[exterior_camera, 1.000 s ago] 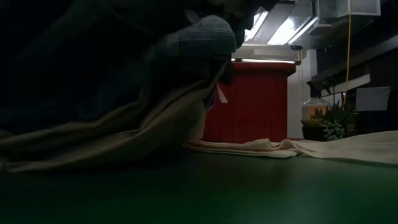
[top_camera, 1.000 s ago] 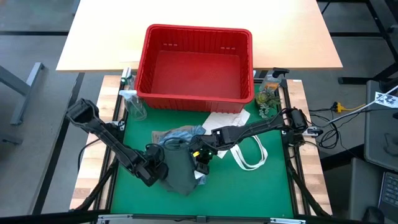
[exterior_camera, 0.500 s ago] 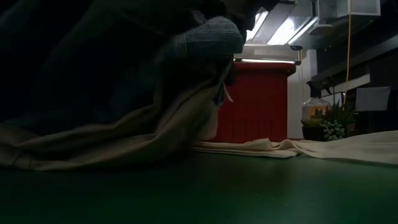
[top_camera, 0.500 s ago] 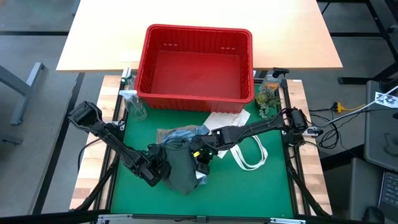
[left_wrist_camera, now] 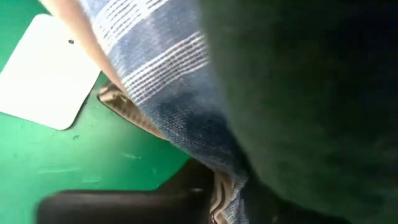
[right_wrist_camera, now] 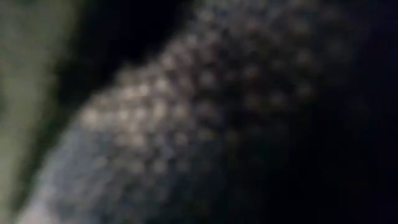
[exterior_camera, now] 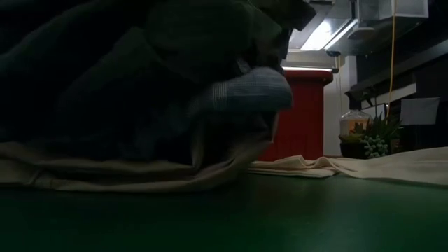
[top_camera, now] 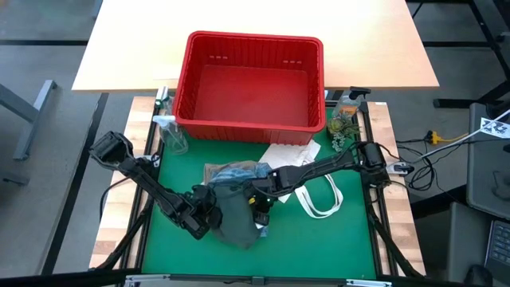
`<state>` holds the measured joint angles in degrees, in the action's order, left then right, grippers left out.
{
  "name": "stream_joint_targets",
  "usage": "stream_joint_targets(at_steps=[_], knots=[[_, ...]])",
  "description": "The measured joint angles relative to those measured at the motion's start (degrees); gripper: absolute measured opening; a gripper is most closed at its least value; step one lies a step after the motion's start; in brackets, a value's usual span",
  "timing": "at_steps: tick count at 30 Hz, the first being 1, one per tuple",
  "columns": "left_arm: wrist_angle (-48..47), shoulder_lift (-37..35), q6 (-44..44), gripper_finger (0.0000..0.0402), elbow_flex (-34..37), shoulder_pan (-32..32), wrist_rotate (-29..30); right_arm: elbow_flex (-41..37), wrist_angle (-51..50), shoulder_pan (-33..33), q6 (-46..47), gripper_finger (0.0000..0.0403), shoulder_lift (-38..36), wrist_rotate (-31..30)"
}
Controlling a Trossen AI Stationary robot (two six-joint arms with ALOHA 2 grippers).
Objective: Fold Laundry from Bin
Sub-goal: Put all the stacked clothes into the red bin
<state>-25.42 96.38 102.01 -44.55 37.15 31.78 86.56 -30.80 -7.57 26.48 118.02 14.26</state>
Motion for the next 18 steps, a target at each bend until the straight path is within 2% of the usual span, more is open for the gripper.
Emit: stream_joint_targets(at_steps=[2,8,18], knots=[[-0.6,-0.8,-2.1,0.0030,-0.6,0.3,0.3,0.0,0.9,0.0,0.0,0.0005,-0.1,0.3],[-2.7,-6.7,-6.7,0.0028,-2.6,0.4,-1.7,-0.1,4.2,0.0,0.0,0.0005,-1.8,3.5],[-3.6,-17.8,-6.8,0.0028,-3.0,0.3,-2.5,-0.1,6.0,0.1,-0.8,0.0005,-7.3,3.4]])
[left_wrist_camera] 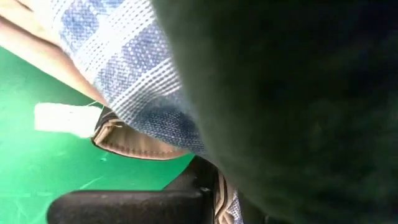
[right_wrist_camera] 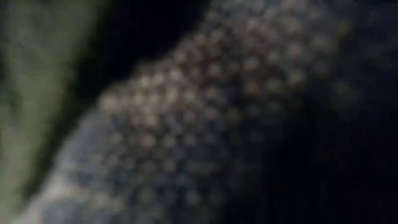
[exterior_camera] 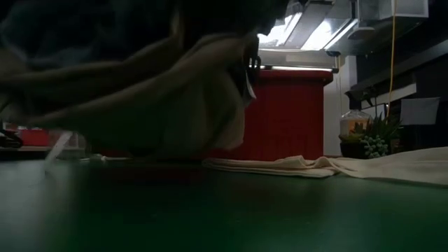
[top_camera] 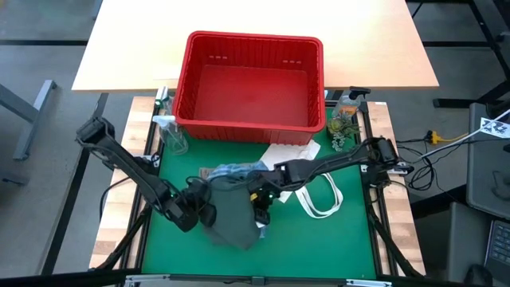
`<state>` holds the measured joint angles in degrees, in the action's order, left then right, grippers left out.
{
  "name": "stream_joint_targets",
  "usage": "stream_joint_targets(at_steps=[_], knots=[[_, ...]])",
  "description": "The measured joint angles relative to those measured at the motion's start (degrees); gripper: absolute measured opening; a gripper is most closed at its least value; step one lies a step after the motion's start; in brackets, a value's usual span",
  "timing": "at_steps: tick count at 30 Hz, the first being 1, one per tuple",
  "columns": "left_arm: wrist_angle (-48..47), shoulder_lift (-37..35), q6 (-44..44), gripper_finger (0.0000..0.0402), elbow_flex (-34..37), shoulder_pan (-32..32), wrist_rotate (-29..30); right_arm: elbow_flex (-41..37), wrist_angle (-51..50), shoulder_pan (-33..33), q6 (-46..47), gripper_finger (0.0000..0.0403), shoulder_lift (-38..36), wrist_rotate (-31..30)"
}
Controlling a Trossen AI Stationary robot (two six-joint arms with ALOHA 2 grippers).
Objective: Fold Laundry from Bin
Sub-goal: Put all the stacked clothes into the red bin
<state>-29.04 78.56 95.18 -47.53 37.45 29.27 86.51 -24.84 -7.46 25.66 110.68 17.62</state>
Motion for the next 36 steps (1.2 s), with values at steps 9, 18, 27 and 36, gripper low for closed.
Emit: stream_joint_targets(at_steps=[9,18,27,36], knots=[[1.1,-7.2,-3.1,0.0028,-0.1,-2.6,1.0,0.0,1.8,0.5,-0.1,0.0005,-3.1,-0.1],[1.6,-10.9,-7.4,0.0028,-1.7,-6.9,-1.8,1.3,1.4,2.8,1.0,0.0005,-3.8,1.7],[-13.2,-11.2,-13.2,0.0028,-14.8,-10.5,-3.7,9.2,-3.7,3.4,-2.8,0.0005,-3.8,1.4],[-24.0,-11.2,-13.4,0.0028,-26.9,-14.5,-3.8,20.9,-13.1,6.4,-5.1,0.0005,-3.8,1.5]])
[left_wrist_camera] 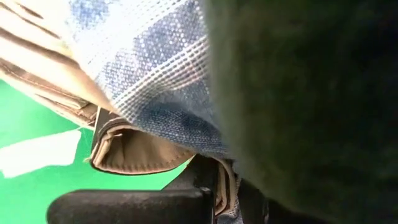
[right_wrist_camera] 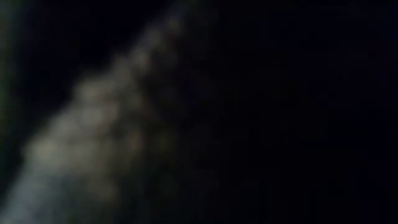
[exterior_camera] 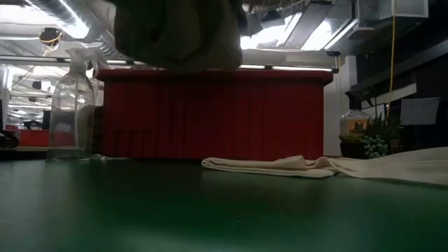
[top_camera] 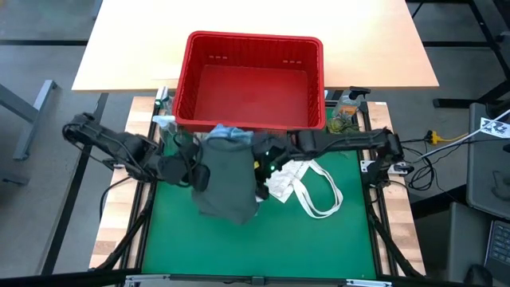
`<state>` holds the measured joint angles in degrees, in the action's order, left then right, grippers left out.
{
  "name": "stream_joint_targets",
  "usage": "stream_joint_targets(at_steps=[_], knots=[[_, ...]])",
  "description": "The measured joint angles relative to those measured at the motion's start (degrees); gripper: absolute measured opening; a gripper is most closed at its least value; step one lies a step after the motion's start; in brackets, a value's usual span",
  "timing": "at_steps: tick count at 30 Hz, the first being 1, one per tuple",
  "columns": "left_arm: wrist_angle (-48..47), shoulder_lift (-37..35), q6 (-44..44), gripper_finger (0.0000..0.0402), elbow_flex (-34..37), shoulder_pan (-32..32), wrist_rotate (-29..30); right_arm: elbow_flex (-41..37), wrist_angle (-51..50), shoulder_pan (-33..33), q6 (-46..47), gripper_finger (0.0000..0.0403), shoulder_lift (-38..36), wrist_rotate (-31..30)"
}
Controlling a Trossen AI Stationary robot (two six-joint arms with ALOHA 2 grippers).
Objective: Fold Laundry from Bin
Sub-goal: Put all the stacked clothes into the red bin
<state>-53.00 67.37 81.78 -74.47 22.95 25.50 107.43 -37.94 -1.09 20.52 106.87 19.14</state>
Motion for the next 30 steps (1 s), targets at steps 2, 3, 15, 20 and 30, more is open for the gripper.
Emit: stream_joint_targets(at_steps=[2,3,15,20,30], knots=[[-1.7,0.0,-0.2,0.0028,-2.5,-1.4,0.3,2.4,-1.7,1.0,-0.4,0.0005,0.0,0.0],[-2.3,0.0,-0.9,0.0028,-3.7,-2.2,0.4,3.5,-2.6,1.4,-0.8,0.0005,0.0,0.0],[-3.2,-0.1,-8.2,0.0028,-11.6,-14.8,-2.2,12.3,-7.4,7.4,-1.6,0.0005,0.0,0.0],[-2.4,-0.1,-12.0,0.0028,-12.1,-21.6,-5.9,12.8,-7.0,10.4,-1.5,0.0005,0.0,2.4],[0.6,1.7,-18.5,0.0028,-12.1,-35.0,-13.9,12.8,-6.6,16.5,-1.6,0.0005,0.2,3.3]])
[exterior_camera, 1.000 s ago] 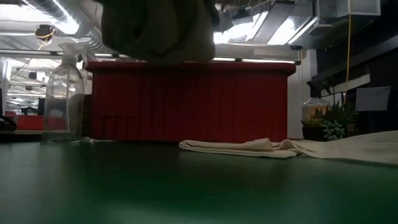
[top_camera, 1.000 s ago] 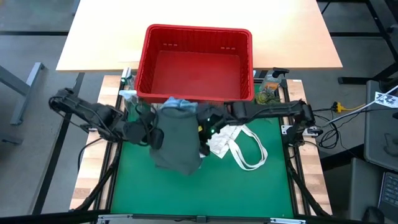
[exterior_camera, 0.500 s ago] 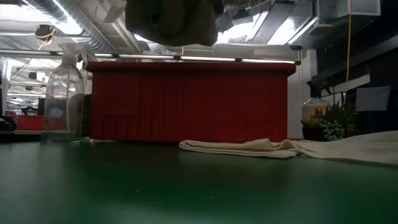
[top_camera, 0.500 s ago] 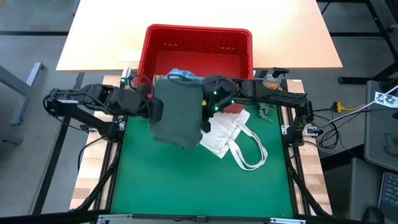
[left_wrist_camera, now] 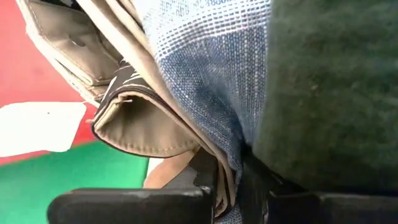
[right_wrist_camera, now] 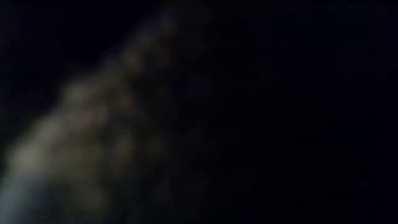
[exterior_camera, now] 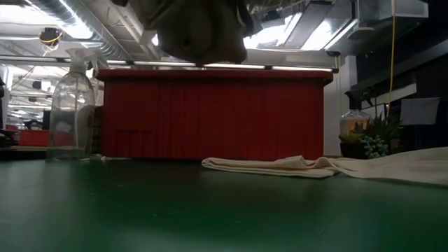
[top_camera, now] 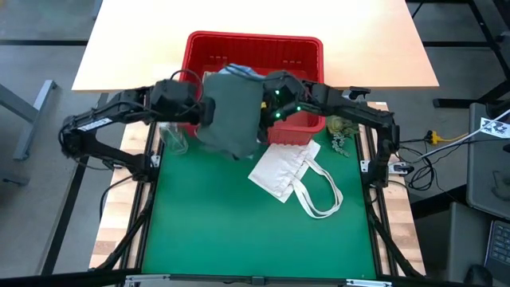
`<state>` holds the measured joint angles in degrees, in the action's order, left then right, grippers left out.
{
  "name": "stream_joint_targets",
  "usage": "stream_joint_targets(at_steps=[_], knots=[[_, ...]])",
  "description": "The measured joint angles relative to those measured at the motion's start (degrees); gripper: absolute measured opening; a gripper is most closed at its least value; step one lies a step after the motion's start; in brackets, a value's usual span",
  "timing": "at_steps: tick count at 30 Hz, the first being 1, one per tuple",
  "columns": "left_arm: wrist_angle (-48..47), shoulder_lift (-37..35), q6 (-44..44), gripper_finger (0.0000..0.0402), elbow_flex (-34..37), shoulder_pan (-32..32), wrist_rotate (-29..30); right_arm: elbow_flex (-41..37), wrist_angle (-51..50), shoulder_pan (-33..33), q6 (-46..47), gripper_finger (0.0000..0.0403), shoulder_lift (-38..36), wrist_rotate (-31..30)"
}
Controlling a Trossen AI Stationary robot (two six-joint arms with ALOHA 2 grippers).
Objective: Fold Laundry from Bin
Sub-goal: Put all the stacked clothes into the red bin
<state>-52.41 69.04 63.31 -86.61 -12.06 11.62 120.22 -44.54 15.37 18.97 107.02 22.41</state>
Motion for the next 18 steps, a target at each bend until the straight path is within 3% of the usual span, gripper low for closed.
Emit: stream_joint_targets(at_steps=[18], knots=[[11.5,8.3,-11.2,0.0028,0.0,-20.0,-13.1,0.0,0.8,11.7,-4.7,0.0005,0.2,0.1]])
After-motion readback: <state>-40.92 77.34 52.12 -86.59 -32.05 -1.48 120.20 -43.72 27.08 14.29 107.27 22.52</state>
